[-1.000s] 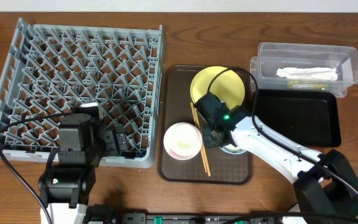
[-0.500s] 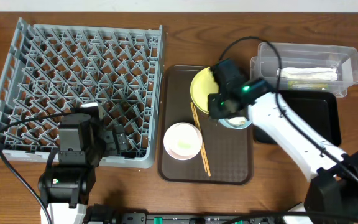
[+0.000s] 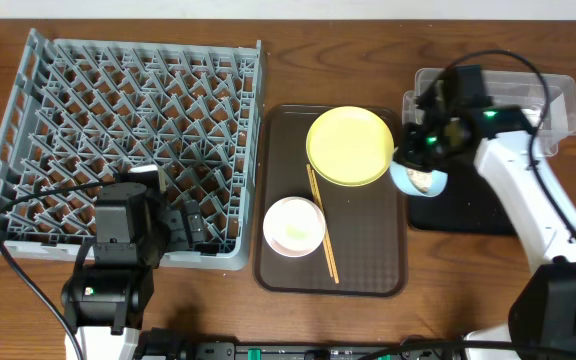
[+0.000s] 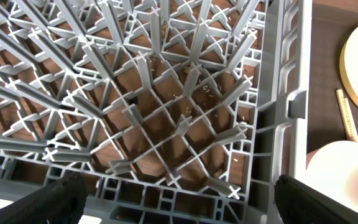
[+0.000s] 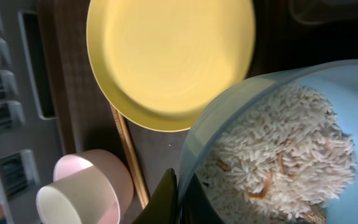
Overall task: Sort waste into correct bins and load items into the dishwasher
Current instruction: 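Lift the blue bowl and carry it over the black tray, then tilt the blue bowl to pour the rice onto the black tray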
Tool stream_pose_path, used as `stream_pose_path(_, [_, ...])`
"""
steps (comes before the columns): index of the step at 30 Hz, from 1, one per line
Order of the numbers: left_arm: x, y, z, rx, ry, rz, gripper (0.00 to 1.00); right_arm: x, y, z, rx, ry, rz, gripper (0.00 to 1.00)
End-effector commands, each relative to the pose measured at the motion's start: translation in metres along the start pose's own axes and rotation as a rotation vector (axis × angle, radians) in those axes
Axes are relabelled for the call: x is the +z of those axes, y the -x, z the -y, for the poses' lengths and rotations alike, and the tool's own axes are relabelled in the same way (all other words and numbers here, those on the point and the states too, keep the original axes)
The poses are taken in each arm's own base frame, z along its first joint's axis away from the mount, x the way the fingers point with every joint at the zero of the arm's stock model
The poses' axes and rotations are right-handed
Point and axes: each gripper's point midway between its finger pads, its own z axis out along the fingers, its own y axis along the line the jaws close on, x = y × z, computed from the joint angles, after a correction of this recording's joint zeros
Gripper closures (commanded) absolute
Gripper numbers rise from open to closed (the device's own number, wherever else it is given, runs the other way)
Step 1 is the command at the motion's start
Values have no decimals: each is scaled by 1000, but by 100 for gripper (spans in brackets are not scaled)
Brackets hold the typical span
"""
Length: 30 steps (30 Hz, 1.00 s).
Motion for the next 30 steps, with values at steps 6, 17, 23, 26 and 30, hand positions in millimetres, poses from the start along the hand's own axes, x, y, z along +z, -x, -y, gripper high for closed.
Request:
stream_pose_path(6, [-5,6,1,-12,-3,17,1,-36,12,20,43,231,30,99])
stream_pose_path(17, [-5,7,1,-12,-3,17,1,-49,5,50,157,651,119,99])
stream_pose_path(23, [-5,6,1,-12,-3,17,1,-53,3,72,220,764,196,99])
stream_pose_path(26, [-5,6,1,-12,-3,17,1,-54,1,82,239,779,227,99])
stream_pose_path(30, [-5,6,1,-12,-3,17,1,-57,-1,95,268,801,262,99])
